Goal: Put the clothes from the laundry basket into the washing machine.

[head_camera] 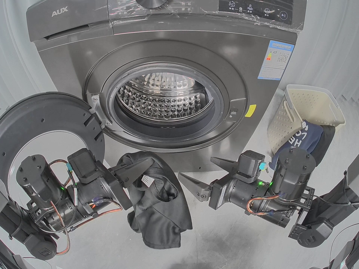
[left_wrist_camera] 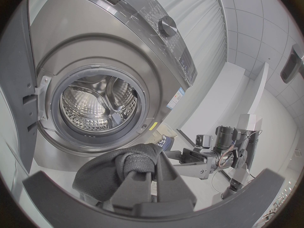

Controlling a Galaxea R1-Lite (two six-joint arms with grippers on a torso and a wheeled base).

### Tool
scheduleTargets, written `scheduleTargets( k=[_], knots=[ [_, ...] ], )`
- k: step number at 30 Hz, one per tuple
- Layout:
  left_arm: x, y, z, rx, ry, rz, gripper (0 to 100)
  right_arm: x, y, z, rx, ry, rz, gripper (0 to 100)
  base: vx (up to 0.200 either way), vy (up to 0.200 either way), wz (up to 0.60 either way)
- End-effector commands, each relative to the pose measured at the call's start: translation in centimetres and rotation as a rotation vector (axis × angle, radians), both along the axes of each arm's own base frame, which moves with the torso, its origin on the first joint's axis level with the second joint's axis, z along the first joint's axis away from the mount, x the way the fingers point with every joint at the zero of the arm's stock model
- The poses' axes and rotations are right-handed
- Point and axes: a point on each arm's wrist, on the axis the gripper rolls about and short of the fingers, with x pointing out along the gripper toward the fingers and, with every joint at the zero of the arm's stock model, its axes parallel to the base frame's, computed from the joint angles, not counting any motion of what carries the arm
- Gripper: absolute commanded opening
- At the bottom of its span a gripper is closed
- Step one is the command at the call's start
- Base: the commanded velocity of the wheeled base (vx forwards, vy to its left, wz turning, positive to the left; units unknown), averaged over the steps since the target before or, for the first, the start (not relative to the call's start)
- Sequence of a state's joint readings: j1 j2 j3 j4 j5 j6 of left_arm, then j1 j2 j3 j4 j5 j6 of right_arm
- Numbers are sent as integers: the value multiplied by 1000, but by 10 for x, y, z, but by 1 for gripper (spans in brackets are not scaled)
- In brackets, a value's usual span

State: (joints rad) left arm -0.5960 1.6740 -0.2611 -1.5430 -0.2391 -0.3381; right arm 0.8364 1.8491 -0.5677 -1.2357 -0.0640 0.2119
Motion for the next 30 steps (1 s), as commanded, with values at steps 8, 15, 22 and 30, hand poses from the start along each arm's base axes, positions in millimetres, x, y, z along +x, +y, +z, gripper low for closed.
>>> scheduleTargets(
  k=[8, 15, 22, 30],
  knots=[
    [8, 0, -3, 6, 6, 24, 0, -2, -3, -5, -15, 13, -2, 100, 0, 0, 0],
    [14, 1, 1, -9, -8, 70, 0, -4, 1, -8, -16, 16, 15, 100, 0, 0, 0],
    [24, -2, 5, -32, -22, 144, 0, -15, 3, -20, -53, 50, 65, 100, 0, 0, 0],
    [23, -4, 6, -32, -24, 138, 0, -24, 22, -31, -59, 55, 132, 100, 0, 0, 0]
  ],
)
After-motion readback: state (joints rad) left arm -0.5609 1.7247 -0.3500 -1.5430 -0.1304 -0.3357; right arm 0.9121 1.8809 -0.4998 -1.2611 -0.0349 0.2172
